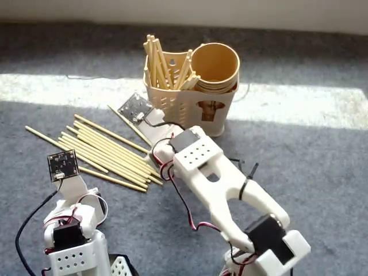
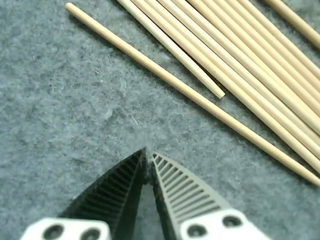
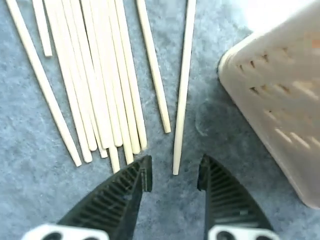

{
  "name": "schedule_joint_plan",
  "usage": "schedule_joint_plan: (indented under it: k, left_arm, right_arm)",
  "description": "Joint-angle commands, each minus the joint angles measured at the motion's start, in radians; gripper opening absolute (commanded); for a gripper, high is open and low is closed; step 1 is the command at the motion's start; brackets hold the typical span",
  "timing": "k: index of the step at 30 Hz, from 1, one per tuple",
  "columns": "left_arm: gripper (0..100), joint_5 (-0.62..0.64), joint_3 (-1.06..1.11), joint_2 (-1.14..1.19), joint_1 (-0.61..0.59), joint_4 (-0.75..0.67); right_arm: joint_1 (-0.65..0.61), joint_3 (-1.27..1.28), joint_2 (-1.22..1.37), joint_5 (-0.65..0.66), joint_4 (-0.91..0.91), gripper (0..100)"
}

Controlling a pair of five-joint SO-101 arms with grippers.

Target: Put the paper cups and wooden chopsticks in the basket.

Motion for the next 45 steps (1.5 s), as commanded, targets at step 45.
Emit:
schedule_joint_plan:
  k: [45]
  left_arm:
    - [1,-0.005,0.019,-0.005,-0.008,0.005]
  right_arm:
    - [0.033,-0.196,0.036,0.097,0.387,0.5]
